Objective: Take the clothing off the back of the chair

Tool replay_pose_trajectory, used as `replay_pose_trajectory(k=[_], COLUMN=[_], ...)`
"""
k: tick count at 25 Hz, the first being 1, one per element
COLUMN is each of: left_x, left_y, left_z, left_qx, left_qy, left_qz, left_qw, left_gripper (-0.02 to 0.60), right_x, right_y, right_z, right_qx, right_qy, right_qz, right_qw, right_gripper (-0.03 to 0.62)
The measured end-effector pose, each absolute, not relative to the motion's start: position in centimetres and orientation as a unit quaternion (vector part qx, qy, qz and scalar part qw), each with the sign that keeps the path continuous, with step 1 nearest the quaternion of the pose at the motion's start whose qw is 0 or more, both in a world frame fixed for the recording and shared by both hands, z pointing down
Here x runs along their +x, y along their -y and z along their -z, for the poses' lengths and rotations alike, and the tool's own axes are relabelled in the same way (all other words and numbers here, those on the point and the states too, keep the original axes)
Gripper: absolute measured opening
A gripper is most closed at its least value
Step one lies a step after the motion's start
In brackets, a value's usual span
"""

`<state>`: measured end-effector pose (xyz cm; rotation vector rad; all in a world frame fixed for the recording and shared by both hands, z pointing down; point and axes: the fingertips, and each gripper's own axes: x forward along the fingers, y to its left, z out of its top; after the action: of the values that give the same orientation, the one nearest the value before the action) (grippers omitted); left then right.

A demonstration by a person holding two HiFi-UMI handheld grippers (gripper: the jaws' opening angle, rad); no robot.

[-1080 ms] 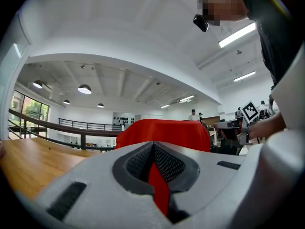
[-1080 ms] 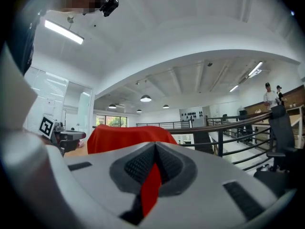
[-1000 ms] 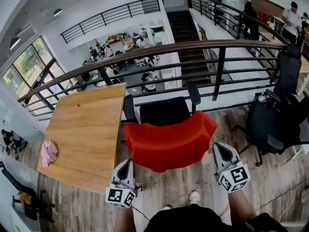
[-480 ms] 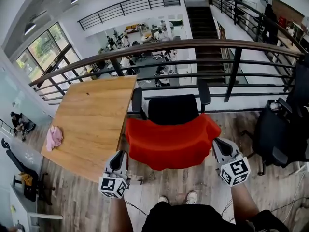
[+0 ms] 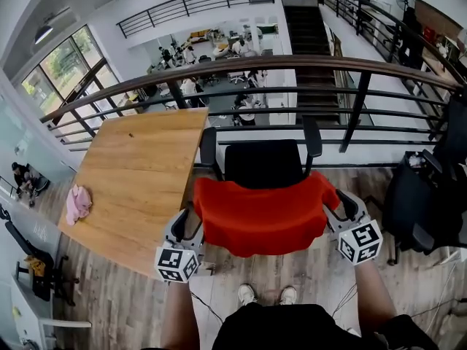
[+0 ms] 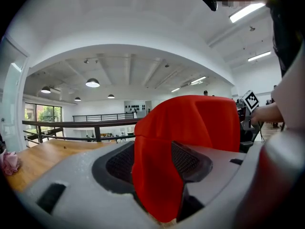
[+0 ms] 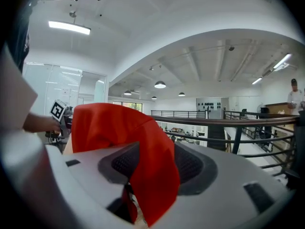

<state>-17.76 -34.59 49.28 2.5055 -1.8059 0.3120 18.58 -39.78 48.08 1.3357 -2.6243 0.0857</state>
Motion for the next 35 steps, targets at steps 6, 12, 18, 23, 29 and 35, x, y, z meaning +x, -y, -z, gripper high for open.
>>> replay_pose_trajectory(k=[6, 12, 18, 23, 29, 35], left_x=[-18.1, -17.0, -15.9, -15.1, -15.0, -15.8], left_y=[36.9, 38.6, 39.5, 39.2, 38.3, 37.5], left_z=[-49.4, -49.4, -49.1, -48.6, -48.0, -47.0], left_qx=[0.824, 0.856, 0.871, 0.873, 0.865, 0.858], left_qy=[0.557, 0.507, 0.480, 0.473, 0.489, 0.504], left_qz=[-0.101, -0.093, -0.104, -0.118, -0.111, -0.097], left_qw=[0.023, 0.042, 0.027, -0.005, -0.025, -0.032], left_gripper=[0.269, 0.280, 0.290, 0.225, 0.059, 0.041], right_x=[17.1, 16.5, 15.4, 15.7, 16.9, 18.6], right_y=[41.6, 42.3, 41.7, 41.3, 40.1, 39.3], right_z=[-47.7, -47.4, -47.8, -47.8, -46.9, -45.6], right_qx=[0.413, 0.375, 0.353, 0.387, 0.448, 0.502], right_qy=[0.903, 0.919, 0.926, 0.912, 0.885, 0.857], right_qz=[-0.019, -0.017, -0.021, -0.011, 0.007, 0.029], right_qw=[0.115, 0.123, 0.135, 0.136, 0.126, 0.109], right_gripper=[0.272, 0.296, 0.205, 0.142, 0.031, 0.028])
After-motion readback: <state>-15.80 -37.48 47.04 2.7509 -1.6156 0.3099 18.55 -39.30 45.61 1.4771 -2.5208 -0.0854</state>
